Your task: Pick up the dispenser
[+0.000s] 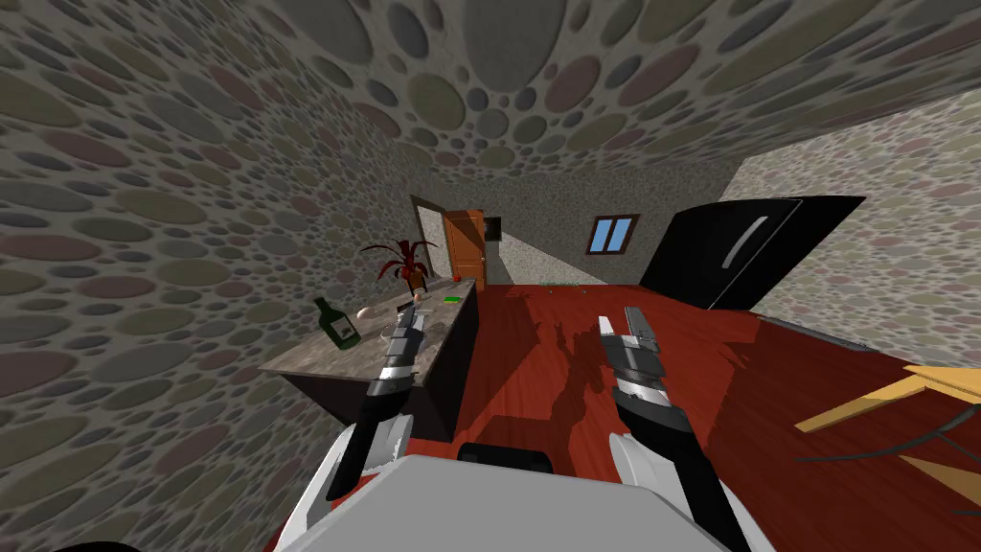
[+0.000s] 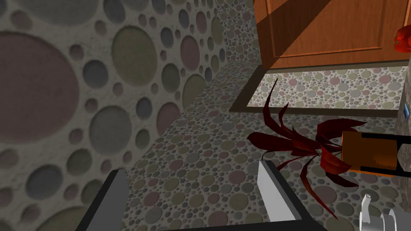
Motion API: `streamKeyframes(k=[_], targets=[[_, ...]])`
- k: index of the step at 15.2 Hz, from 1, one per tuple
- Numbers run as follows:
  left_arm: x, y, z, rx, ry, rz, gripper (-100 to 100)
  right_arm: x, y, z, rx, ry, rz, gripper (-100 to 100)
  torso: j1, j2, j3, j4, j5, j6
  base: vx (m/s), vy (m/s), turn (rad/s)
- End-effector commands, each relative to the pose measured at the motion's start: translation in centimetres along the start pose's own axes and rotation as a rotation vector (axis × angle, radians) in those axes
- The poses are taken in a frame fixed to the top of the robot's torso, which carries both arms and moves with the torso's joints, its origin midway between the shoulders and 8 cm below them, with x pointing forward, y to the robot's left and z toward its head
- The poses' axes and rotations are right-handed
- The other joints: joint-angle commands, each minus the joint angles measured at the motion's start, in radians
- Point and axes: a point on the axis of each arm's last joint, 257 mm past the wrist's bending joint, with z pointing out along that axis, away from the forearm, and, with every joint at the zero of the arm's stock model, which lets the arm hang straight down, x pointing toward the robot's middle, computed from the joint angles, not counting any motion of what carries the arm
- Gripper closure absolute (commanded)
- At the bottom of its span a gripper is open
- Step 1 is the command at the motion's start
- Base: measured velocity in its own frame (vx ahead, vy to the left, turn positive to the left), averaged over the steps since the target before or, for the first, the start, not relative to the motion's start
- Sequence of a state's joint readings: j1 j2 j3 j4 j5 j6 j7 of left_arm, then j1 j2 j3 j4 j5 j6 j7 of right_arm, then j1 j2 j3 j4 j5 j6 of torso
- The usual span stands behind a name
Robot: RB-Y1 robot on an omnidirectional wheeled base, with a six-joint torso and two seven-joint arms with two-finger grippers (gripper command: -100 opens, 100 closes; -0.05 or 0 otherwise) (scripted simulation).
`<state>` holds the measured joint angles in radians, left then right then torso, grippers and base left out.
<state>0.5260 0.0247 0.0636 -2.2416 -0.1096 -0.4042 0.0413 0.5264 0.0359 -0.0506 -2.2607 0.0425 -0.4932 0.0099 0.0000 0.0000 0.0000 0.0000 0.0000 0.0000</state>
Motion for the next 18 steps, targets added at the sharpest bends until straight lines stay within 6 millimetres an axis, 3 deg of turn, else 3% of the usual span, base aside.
streamKeyframes(k=[1,4,7,10,12,13,14,15,16,18], targets=[[-0.1,0.5,-0.4,-0.011,0.022,0.025,-100,0.0,0.0,0.0,0.0,0.0,0.0,0,0.0,0.0,0.0,0.0,0.0,0.0,0.0,-0.003,-0.102],[-0.8,2.5,-2.1,-0.058,0.067,0.096,-100,0.0,0.0,0.0,0.0,0.0,0.0,0,0.0,0.0,0.0,0.0,0.0,0.0,0.001,-0.012,-0.083],[-2.6,5.6,-5.1,-0.139,0.104,0.19,-100,0.0,0.0,0.0,0.0,0.0,0.0,0,-0.001,0.0,0.0,0.0,0.0,0.0,0.02,-0.025,-0.188],[-3.4,6.7,-6.5,-0.173,0.115,0.224,-100,0.0,0.0,0.0,0.0,0.0,0.0,0,-0.001,-0.001,-0.001,0.0,0.0,0.0,0.029,-0.02,-0.124],[-5.3,8.9,-9.4,-0.242,0.136,0.294,-100,0.0,0.0,0.0,0.0,0.0,0.0,0,-0.001,-0.002,-0.001,0.0,0.0,0.0,0.039,-0.023,-0.197],[-5.4,9.0,-9.7,-0.251,0.136,0.296,-100,0.0,0.0,0.0,0.0,0.0,0.0,0,-0.001,-0.002,-0.001,-0.001,0.0,0.0,0.046,-0.02,-0.185],[-6.6,10.1,-11.7,-0.295,0.147,0.334,-100,0.0,0.0,0.0,0.0,0.0,0.0,0,-0.001,-0.002,-0.001,-0.001,0.0,0.0,0.049,-0.028,-0.191],[-6.6,10.1,-11.7,-0.295,0.147,0.334,-100,0.0,0.0,0.0,0.0,0.0,0.0,0,-0.001,-0.003,-0.002,-0.001,0.0,0.0,0.05,-0.02,-0.124],[-7.8,11.1,-13.8,-0.34,0.159,0.372,-100,0.0,0.0,0.0,0.0,0.0,0.0,0,-0.001,-0.003,-0.002,-0.001,0.0,0.0,0.056,-0.018,-0.151],[-7.8,11.2,-13.8,-0.341,0.159,0.372,-100,0.0,0.0,0.0,0.0,0.0,0.0,0,-0.001,-0.003,-0.002,-0.001,0.0,0.0,0.047,-0.012,-0.1]])
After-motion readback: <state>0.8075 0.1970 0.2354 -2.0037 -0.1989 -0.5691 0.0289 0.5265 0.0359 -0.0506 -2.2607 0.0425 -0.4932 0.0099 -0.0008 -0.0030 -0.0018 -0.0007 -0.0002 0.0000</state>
